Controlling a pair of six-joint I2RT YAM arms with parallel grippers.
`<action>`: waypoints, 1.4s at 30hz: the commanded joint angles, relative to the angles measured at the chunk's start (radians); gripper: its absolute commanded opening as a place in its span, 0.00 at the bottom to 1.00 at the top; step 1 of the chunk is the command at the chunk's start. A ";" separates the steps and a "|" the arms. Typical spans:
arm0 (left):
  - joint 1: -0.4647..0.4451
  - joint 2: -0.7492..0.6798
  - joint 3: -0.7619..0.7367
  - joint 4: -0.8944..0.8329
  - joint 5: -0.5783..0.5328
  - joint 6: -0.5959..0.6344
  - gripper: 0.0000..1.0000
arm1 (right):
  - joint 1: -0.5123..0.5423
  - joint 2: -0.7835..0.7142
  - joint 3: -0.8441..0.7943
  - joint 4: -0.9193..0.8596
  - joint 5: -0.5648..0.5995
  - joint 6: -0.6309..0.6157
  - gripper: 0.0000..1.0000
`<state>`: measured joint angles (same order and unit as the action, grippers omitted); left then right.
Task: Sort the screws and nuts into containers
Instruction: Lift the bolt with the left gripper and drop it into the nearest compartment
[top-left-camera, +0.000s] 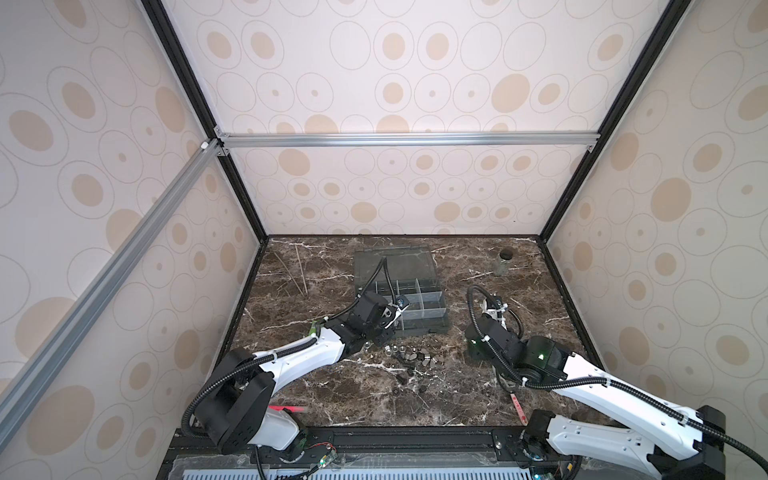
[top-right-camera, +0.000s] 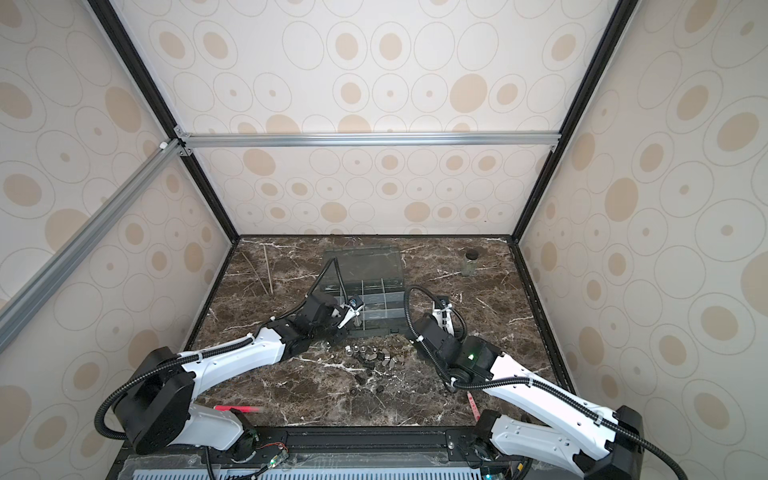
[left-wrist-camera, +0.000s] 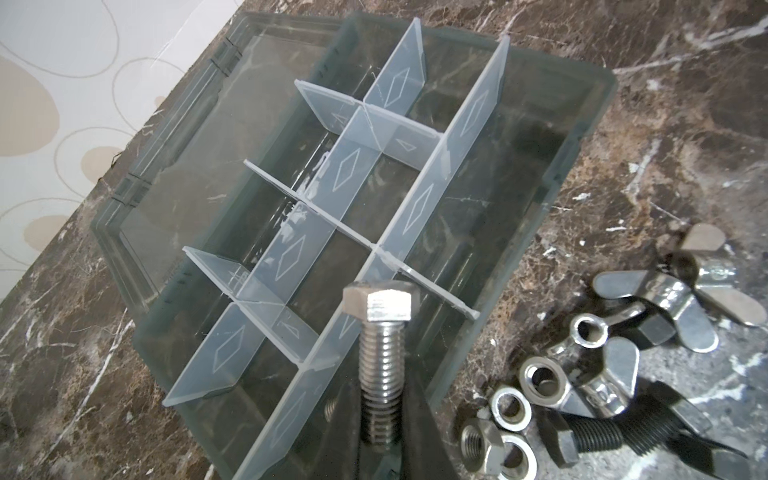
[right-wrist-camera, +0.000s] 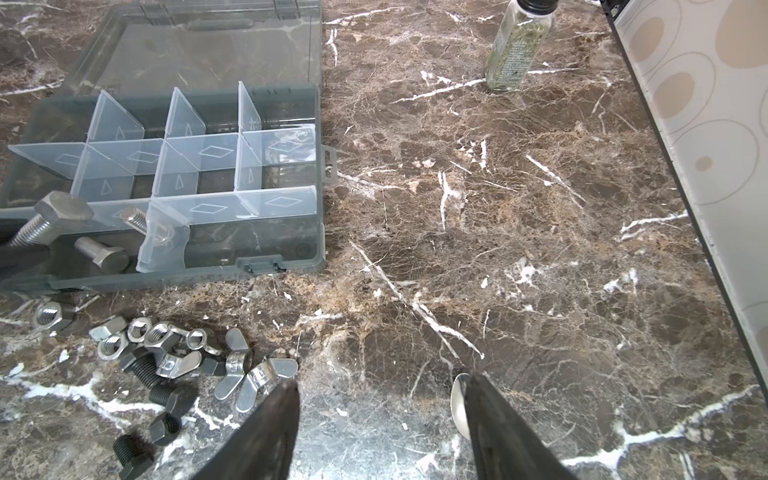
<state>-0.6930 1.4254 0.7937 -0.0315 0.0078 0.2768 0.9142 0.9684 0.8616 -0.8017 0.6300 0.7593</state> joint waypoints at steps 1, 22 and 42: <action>0.008 0.013 0.014 0.028 0.028 0.069 0.03 | 0.004 -0.017 -0.014 -0.037 0.027 0.037 0.67; 0.021 -0.017 -0.014 0.055 -0.070 0.008 0.40 | 0.003 -0.022 -0.018 -0.031 0.005 0.028 0.67; 0.077 -0.396 -0.238 0.035 -0.049 -0.538 0.45 | 0.003 0.173 -0.020 0.125 -0.181 -0.030 0.67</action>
<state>-0.6270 1.0687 0.5777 0.0193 -0.0395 -0.1314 0.9146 1.1145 0.8356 -0.7017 0.4908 0.7322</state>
